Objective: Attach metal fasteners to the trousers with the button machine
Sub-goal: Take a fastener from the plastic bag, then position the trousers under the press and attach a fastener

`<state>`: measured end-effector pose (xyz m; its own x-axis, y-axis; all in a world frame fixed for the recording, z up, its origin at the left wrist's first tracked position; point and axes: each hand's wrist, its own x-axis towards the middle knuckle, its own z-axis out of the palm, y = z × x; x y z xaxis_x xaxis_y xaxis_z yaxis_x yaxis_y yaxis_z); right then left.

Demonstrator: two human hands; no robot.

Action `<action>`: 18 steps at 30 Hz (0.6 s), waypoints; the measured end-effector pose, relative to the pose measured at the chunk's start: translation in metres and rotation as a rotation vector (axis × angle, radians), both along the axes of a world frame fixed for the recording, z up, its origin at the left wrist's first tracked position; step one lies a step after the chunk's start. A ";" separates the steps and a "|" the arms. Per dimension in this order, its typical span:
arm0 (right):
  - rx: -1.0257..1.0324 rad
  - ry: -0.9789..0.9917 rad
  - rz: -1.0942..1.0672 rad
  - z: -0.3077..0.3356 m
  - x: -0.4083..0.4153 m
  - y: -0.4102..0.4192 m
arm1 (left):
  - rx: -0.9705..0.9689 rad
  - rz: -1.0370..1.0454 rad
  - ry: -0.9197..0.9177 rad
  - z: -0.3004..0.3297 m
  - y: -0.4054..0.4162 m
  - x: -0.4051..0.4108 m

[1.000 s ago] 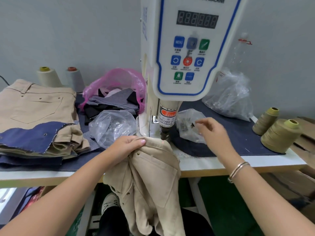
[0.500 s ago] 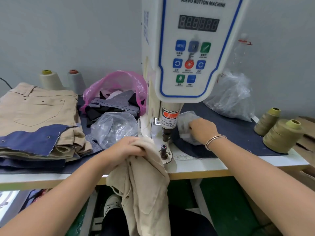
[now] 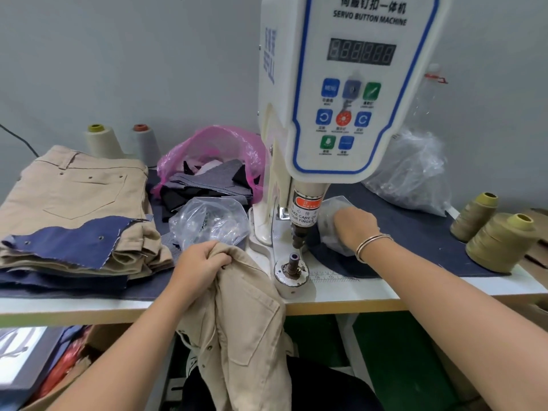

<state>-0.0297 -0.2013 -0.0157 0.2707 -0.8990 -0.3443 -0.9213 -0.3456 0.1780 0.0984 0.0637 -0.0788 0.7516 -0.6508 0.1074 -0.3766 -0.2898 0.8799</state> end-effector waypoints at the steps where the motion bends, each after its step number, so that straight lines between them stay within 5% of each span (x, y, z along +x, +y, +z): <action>1: -0.014 -0.014 -0.002 -0.001 0.000 -0.001 | -0.002 -0.001 -0.006 0.000 0.000 0.000; 9: 0.041 -0.209 0.126 0.002 -0.017 -0.002 | 0.000 0.004 -0.031 -0.001 0.000 0.000; 13: -0.151 -0.770 0.264 -0.006 -0.047 0.000 | 0.009 0.002 -0.047 -0.002 -0.001 0.001; 16: 0.083 -1.174 0.047 -0.012 -0.060 0.001 | 0.020 0.008 -0.061 -0.002 -0.001 0.001; 18: 0.186 -1.245 -0.020 -0.016 -0.063 0.006 | 0.023 0.013 -0.058 -0.001 -0.001 0.000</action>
<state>-0.0929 -0.1950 -0.0319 0.4895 -0.8719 0.0125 -0.4345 -0.2562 -0.8635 0.0985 0.0629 -0.0802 0.7528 -0.6441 0.1360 -0.4231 -0.3151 0.8495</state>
